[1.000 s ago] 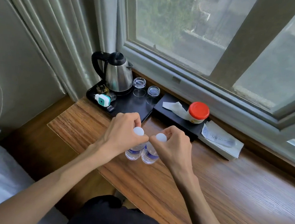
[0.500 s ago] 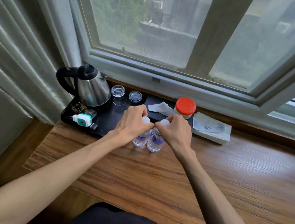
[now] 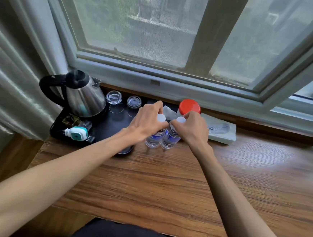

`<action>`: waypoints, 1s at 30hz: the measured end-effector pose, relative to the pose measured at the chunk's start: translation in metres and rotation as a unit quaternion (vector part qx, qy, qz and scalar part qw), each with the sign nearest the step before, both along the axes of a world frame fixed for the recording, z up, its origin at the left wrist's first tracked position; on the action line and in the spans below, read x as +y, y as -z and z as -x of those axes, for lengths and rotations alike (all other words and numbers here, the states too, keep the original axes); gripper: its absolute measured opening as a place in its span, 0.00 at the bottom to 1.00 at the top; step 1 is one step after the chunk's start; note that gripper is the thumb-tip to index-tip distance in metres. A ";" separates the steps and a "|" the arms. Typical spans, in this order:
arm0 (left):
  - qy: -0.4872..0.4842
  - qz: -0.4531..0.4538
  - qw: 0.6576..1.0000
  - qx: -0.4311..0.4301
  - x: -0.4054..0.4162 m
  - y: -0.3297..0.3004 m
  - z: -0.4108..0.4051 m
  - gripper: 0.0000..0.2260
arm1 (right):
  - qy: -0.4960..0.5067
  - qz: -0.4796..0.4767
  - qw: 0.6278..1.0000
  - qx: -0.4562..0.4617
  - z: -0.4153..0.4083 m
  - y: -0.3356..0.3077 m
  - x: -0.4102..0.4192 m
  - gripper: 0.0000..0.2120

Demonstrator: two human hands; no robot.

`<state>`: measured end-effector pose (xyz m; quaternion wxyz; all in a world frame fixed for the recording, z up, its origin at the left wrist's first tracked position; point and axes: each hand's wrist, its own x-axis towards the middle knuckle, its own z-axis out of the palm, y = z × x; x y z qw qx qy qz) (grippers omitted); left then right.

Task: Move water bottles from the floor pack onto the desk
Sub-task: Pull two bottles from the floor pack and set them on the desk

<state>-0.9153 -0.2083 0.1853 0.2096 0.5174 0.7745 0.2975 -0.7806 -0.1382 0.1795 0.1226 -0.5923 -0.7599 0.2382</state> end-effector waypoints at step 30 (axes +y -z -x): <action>0.036 0.006 0.999 0.039 0.001 0.008 0.019 0.16 | 0.002 -0.018 0.999 0.029 0.003 -0.001 -0.012 0.16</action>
